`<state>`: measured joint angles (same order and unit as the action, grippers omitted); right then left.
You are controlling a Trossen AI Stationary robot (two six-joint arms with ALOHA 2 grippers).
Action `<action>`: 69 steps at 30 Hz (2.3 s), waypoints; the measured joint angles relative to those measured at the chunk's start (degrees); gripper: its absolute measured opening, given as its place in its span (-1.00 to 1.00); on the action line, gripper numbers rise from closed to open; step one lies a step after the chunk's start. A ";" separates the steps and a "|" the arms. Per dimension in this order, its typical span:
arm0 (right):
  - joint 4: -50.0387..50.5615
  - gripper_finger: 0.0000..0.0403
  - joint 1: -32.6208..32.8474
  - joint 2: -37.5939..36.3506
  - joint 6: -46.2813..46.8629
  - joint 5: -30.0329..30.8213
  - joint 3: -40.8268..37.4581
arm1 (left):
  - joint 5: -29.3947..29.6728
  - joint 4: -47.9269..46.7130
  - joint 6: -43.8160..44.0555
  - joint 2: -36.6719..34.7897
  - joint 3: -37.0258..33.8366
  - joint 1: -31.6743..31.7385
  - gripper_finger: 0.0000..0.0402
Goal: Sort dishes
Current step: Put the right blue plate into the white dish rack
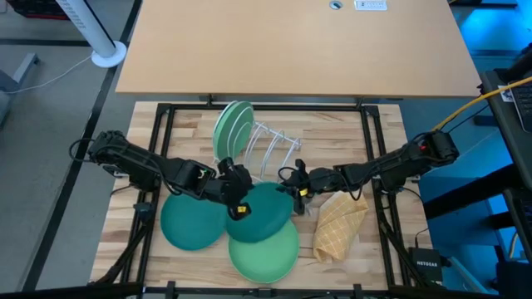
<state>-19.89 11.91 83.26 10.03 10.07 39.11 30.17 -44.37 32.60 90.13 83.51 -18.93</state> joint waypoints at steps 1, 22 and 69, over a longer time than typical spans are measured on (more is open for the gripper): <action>-0.40 -0.84 -0.14 0.00 -1.07 0.18 0.00 | -0.66 0.65 0.00 0.00 0.06 -0.05 -1.00; -1.08 -0.89 0.13 -0.17 -34.05 -3.00 15.31 | 1.35 5.00 -0.74 -16.87 -0.05 -4.97 -0.99; 21.48 -0.78 -28.66 1.74 -85.01 -21.63 30.00 | 20.31 -4.57 -5.31 -14.58 -0.16 -12.31 -0.99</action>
<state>1.59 -16.75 85.01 -74.98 -11.56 69.12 50.48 -48.94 27.29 75.55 83.35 -31.24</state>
